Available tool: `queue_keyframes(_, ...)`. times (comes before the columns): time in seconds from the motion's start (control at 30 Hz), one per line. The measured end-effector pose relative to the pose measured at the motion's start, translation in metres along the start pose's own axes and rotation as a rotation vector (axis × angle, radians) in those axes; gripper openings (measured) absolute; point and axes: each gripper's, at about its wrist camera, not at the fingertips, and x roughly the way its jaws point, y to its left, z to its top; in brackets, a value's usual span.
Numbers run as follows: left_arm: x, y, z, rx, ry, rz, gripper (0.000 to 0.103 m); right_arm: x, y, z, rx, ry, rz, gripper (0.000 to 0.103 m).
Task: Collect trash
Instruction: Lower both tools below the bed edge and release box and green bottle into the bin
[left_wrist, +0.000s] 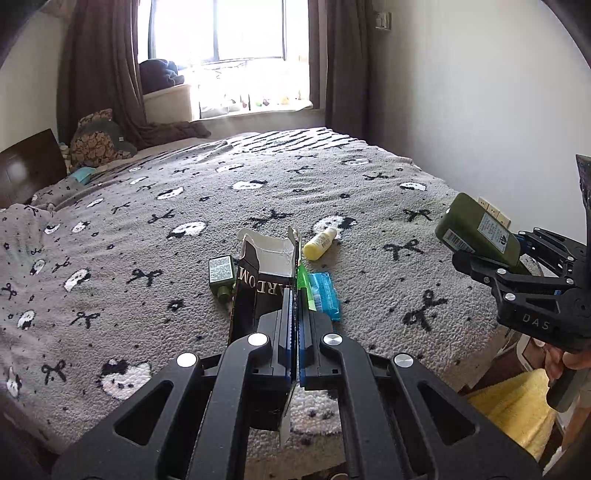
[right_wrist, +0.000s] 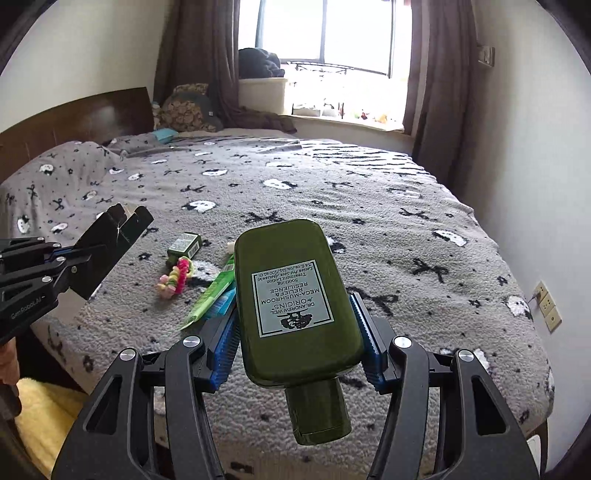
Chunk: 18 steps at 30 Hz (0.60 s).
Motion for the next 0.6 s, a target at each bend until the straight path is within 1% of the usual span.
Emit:
queue_keyframes(0.1, -0.018, -0.003, -0.012, 0.003, -0.015, 0.006, 0.001, -0.022, 0.000, -0.015, 0.023, -0.006, 0.012, 0.057)
queue_keyframes(0.17, -0.027, -0.005, -0.024, 0.005, -0.016, 0.005, 0.001, -0.035, 0.000, -0.028, 0.036, 0.000, 0.035, 0.057)
queue_keyframes(0.3, -0.041, -0.009, -0.052, 0.005, -0.003, 0.011, 0.001, -0.050, 0.004, -0.059, 0.040, 0.038, 0.072, 0.057)
queue_keyframes(0.43, -0.047, -0.014, -0.085, -0.005, 0.039, 0.000, 0.001, -0.052, 0.014, -0.092, 0.012, 0.107, 0.093, 0.057)
queue_keyframes(0.5, -0.046, -0.017, -0.101, -0.012, 0.072, -0.010, 0.001, -0.052, 0.021, -0.107, 0.005, 0.137, 0.084, 0.057)
queue_keyframes(0.6, -0.041, -0.024, -0.127, -0.018, 0.137, -0.030, 0.001, -0.047, 0.028, -0.131, 0.029, 0.200, 0.112, 0.057)
